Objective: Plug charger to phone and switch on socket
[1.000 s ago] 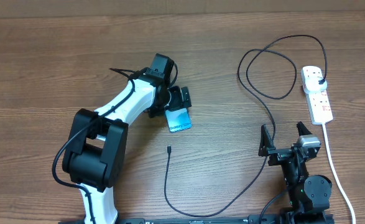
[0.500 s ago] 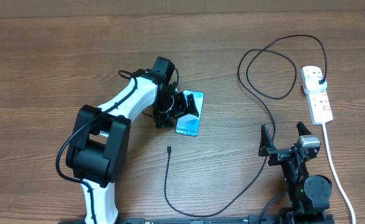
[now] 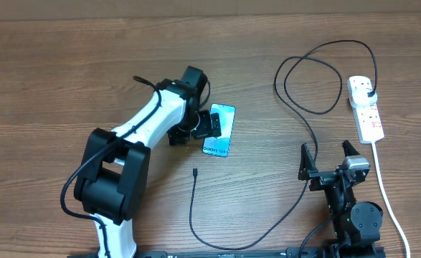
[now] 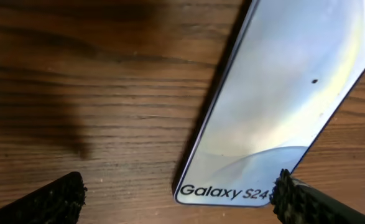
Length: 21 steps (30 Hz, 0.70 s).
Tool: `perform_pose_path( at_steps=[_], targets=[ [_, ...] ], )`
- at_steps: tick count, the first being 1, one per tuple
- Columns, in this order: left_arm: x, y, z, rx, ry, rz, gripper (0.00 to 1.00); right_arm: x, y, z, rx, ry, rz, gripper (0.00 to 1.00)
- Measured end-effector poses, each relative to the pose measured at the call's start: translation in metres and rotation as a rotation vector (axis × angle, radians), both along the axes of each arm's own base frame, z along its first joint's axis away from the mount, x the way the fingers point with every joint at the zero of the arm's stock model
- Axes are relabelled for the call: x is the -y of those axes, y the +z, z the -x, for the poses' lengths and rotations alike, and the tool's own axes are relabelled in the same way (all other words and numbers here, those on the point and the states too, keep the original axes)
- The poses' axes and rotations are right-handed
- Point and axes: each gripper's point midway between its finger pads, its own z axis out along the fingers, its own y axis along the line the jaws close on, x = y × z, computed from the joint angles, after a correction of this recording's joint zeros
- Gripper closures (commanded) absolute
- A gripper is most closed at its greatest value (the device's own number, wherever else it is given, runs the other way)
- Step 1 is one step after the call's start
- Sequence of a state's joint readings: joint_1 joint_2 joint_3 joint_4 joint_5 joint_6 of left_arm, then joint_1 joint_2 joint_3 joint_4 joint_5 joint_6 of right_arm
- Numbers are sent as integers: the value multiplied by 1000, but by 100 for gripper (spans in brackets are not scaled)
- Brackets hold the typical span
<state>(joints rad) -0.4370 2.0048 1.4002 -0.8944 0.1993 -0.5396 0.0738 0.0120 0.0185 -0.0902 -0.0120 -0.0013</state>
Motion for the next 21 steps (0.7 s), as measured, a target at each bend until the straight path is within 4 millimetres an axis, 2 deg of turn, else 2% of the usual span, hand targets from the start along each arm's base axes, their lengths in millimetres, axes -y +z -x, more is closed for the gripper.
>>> perform_pose_path(
  at_steps=[8, 11, 16, 19, 21],
  targets=[
    [30, -9, 5, 88, -132, -66, 0, 0, 0, 0, 0, 0, 0, 0],
    [37, -17, 5, 104, -156, -87, 0, 0, 0, 0, 0, -1, 0, 0],
    [41, -18, -2, 145, -162, -93, 0, 0, 0, 0, 1, 0, 0, 0],
    [41, -20, -5, 147, -161, -102, 5, 0, 0, 0, 0, 0, -1, 0],
    [41, -21, -7, 147, -159, -114, 12, 0, 0, 0, 1, -1, 0, 0]
  ],
)
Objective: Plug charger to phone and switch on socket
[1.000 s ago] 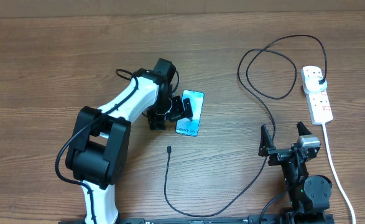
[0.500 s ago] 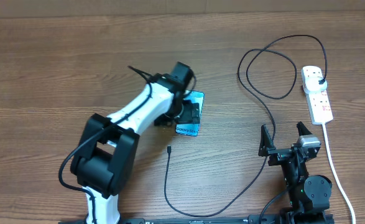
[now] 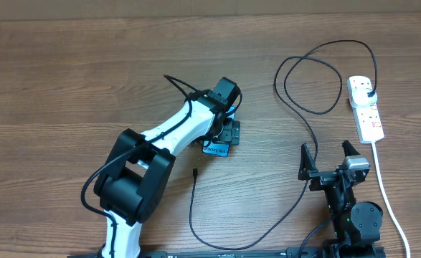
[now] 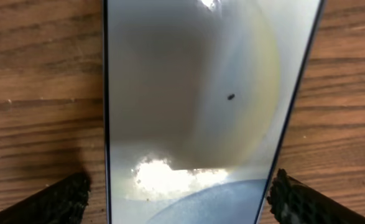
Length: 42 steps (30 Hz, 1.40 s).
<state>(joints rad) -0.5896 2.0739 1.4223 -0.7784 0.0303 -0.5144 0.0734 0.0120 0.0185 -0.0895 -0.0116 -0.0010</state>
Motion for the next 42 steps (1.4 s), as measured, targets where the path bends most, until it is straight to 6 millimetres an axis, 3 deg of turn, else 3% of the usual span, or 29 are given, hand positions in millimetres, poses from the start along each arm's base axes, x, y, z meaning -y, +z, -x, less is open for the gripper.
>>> perform_pose_path(
  at_steps=[7, 11, 16, 22, 29, 35, 42],
  targets=[
    [-4, -3, 2, -24, -1, -37, 13, 0, 0, 0, 0, 0, 0, 0],
    [-8, -4, 8, -41, -7, -59, 7, 0, 0, 0, -1, 0, 0, 0],
    [-7, -4, 6, -20, -12, -70, 5, 0, 0, 0, 0, 1, 0, 0],
    [0, -2, -19, 91, -3, -50, 4, 0, 0, 0, 0, 0, 0, 0],
    [0, -3, -22, 102, 0, -57, 5, 0, 0, 0, 0, 1, 0, 0],
    [-3, -5, -25, 115, 1, -75, 21, 0, 0, 0, 0, 0, 0, 0],
    [-2, -7, -24, 102, -3, -72, 28, 0, 0, 0, 0, 0, 0, 0]
  ],
)
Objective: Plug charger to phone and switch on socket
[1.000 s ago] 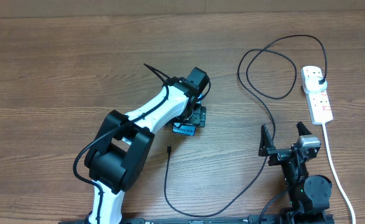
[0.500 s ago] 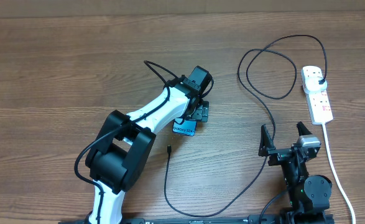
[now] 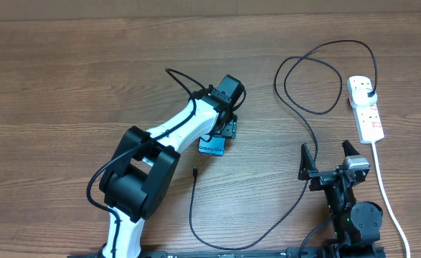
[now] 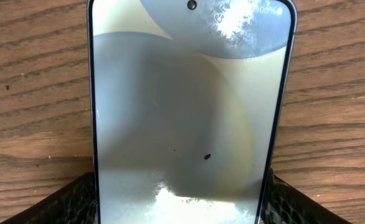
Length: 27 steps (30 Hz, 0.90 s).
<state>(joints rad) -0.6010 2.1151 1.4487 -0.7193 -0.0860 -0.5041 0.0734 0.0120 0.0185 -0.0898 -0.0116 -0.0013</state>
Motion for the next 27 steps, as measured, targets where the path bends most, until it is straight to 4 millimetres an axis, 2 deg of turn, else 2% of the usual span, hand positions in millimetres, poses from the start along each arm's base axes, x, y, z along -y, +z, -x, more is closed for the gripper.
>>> perform_pose_path(
  at_steps=[6, 11, 27],
  targets=[
    [-1, 0, 5, -34, -4, -4, 22, 0, 0, 0, 0, 0, 0, 0],
    [-2, -1, 12, -66, -4, -6, 0, 0, 0, 0, 0, 0, 0, 0],
    [-1, -1, 12, -68, 7, 4, 0, 0, 0, 0, 0, 0, 0, 0]
  ],
)
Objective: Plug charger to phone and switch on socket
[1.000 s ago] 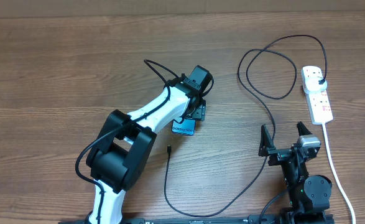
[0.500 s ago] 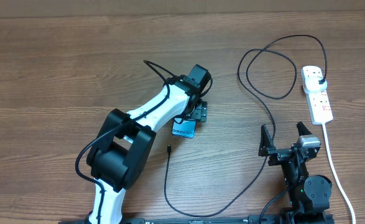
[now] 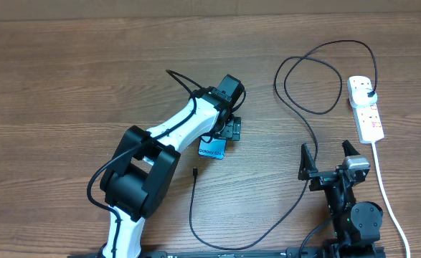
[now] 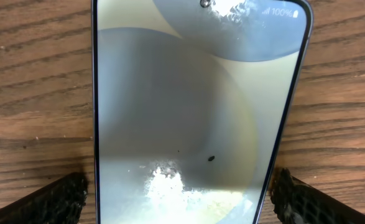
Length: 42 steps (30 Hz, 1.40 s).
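Observation:
The phone [image 4: 182, 106] lies screen-up on the wooden table, its screen filling the left wrist view. My left gripper [image 4: 179, 190] is open and straddles it, with the left finger [image 4: 55, 200] a small gap from the phone's edge and the right finger [image 4: 303, 200] close beside the other edge. From overhead only the phone's near end [image 3: 212, 148] shows below the left gripper [image 3: 225, 130]. The black charger cable's plug tip [image 3: 195, 172] lies loose just in front of the phone. The white socket strip [image 3: 366, 107] is at the far right. My right gripper [image 3: 330, 159] stands open at its base.
The black cable [image 3: 296, 79] loops from the plug on the socket strip across the right half of the table and curves back along the near edge to the loose tip. A white lead [image 3: 386, 190] runs from the strip toward the near right edge.
My left fingers stood against the phone's side edges and now stand slightly wider, a gap showing on the left. The phone's near end sits a touch nearer. The right arm has not moved.
First my left gripper was open beside the slanted phone, near its bottom end. Then it stood over the phone, fingers either side. Later the fingers were against its edges and the phone lay straighter. Now they are apart again, and the cable has not moved.

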Tool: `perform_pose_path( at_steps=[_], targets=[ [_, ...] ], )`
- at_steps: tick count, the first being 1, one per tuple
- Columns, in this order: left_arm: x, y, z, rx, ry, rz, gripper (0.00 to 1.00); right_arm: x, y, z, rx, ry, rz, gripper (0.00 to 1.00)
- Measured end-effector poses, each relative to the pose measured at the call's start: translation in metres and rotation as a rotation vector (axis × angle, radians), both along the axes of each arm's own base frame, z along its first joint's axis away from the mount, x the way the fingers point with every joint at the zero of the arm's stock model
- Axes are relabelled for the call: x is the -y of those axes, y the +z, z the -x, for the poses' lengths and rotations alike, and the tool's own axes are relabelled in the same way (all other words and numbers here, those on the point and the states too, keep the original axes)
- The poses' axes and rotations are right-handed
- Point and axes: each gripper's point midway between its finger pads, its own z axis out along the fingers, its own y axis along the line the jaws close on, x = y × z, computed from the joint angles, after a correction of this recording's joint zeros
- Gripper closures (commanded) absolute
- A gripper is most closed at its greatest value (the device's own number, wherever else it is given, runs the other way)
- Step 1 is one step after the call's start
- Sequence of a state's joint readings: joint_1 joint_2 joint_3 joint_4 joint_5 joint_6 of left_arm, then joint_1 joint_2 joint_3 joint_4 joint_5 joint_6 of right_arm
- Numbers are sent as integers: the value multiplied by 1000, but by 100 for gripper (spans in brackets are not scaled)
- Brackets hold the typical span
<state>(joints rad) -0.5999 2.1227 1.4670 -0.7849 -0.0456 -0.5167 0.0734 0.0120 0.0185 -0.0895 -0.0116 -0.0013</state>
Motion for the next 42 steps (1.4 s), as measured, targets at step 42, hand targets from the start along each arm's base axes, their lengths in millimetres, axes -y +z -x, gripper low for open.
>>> perform_pose_path(
  at_steps=[42],
  targets=[
    [-43, -2, 3, -95, 212, -31, 2, 0, 0, 0, -1, 1, 0, 0]
  ],
)
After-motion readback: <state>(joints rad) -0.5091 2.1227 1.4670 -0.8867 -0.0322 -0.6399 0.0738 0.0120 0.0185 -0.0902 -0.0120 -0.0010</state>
